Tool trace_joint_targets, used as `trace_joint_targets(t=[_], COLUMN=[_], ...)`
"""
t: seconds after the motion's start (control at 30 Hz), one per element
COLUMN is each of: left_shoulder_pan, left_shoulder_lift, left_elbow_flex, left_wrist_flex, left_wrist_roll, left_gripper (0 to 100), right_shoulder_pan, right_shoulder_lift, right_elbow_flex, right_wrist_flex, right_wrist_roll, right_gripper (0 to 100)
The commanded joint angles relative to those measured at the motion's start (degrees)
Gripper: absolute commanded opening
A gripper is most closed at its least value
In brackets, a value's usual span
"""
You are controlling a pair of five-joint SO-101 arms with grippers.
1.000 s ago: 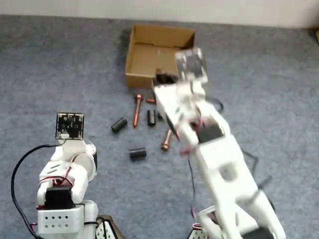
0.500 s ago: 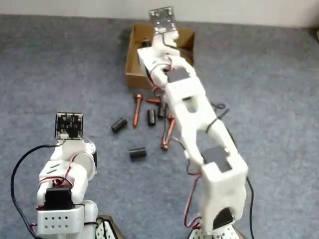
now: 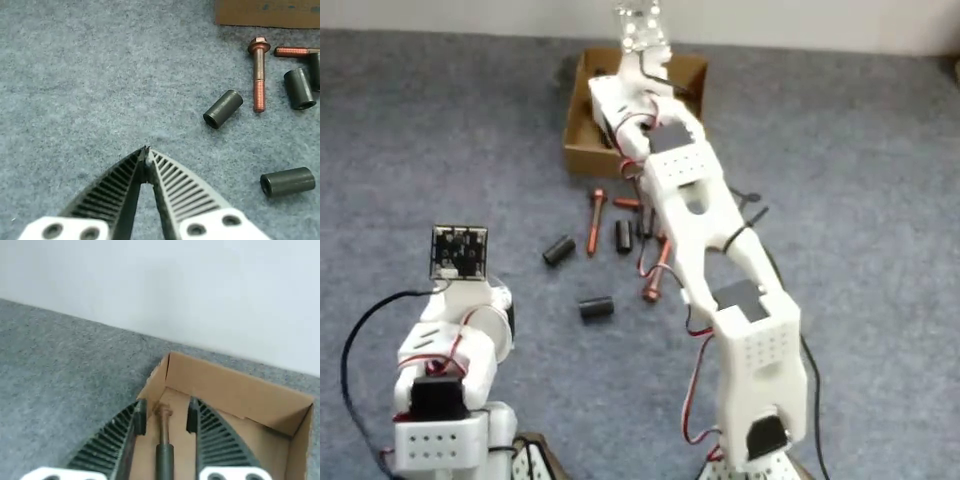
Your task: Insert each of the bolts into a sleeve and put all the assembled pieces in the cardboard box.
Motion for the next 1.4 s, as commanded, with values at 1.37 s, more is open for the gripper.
trace_joint_targets(t=[1.37], left_shoulder_pan=[-11.6], left_shoulder_lift=[-0.3], left_elbow_flex=[-1.2], left_wrist_flex=[-3.8], left_wrist_roll=[0.0], left_gripper=[1], right_shoulder_pan=[-16.7], right_shoulder_lift=[-34.4], right_elbow_flex=[23.6], right_wrist_flex=[67.7], right_wrist_roll=[23.9], right_gripper=[13.2])
